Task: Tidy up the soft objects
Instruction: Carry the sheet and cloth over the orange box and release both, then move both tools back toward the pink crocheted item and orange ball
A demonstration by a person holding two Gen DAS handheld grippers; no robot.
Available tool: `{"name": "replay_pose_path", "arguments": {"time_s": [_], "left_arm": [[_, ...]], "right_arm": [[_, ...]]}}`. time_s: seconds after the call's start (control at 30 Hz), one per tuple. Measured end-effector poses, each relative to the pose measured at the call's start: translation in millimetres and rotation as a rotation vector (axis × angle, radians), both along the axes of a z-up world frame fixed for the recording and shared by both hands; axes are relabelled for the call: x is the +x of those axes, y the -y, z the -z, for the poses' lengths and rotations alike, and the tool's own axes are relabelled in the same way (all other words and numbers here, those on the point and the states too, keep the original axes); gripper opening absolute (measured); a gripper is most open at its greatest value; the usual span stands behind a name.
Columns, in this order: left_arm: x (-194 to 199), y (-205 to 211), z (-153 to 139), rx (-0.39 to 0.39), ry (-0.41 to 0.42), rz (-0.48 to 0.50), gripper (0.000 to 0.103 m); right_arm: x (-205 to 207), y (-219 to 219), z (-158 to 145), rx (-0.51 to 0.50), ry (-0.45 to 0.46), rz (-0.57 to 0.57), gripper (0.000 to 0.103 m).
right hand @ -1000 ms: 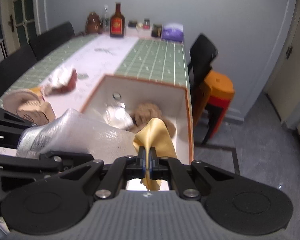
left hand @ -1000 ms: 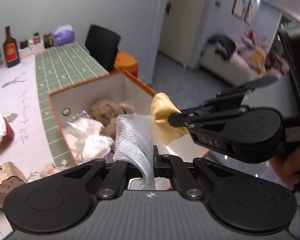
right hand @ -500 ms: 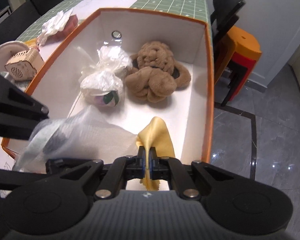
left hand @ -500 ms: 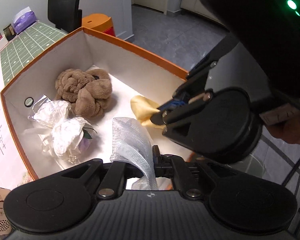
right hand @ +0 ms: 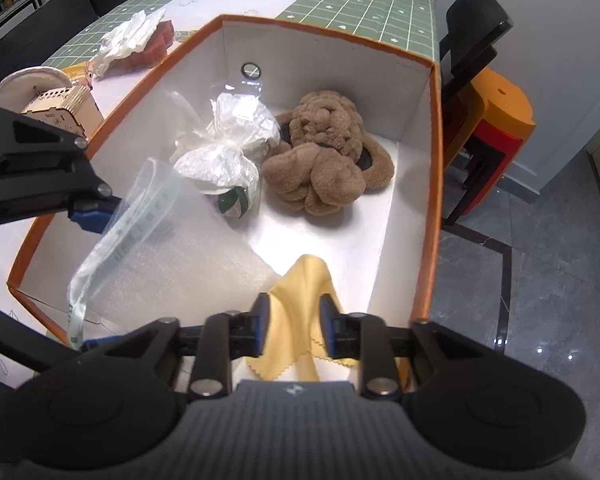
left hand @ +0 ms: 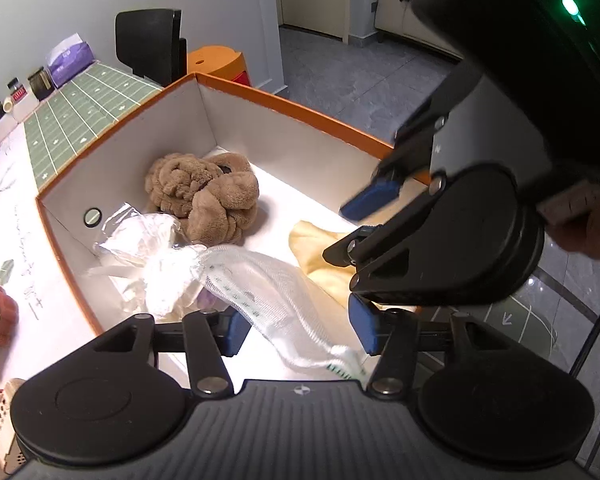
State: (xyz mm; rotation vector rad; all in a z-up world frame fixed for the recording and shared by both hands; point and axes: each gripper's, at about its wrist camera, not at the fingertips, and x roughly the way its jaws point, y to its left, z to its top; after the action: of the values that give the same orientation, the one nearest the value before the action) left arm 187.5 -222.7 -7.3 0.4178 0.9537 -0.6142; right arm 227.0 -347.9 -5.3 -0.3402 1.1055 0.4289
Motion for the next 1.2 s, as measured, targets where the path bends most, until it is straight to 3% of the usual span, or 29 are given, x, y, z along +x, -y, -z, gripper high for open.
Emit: {"name": "replay_pose_path", "arguments": {"time_s": [0.13,0.3,0.37,0.43,0.9,1.2], "left_arm": [[-4.6,-5.2,-9.1,-0.017,0.019,0.0,0.073],[-11.1,-18.2,-25.3,-0.061,0.052,-0.02,0.073],[-16.0,-24.3,-31.9,-0.075,0.075,-0.031,0.073],[-21.0,-32.5,-39.0,-0.098,0.099,-0.047,0.073],[-61.5,-93.1,-69.9,-0.325,0.251,-0.144,0.073],[-100.7,-135.5,-70.3,-0.445,0.411,-0.157,0.073]], "right_arm": [[-2.1,4.5,-11.9,-0.008,-0.009,0.007,0.05],[-9.5,5.2,-25.2,-0.028,0.011,0.003,0.052],[-12.9,5.7,-31.1,-0.028,0.029,0.011,0.057],[-16.9,5.6,-37.5,-0.026,0.052,0.023,0.069],[-64.6,-13.9,-70.5,-0.008,0.25,0.103,0.073],[-121.3,-35.5,-76.1,0.138,0.446,0.205,0.073]]}}
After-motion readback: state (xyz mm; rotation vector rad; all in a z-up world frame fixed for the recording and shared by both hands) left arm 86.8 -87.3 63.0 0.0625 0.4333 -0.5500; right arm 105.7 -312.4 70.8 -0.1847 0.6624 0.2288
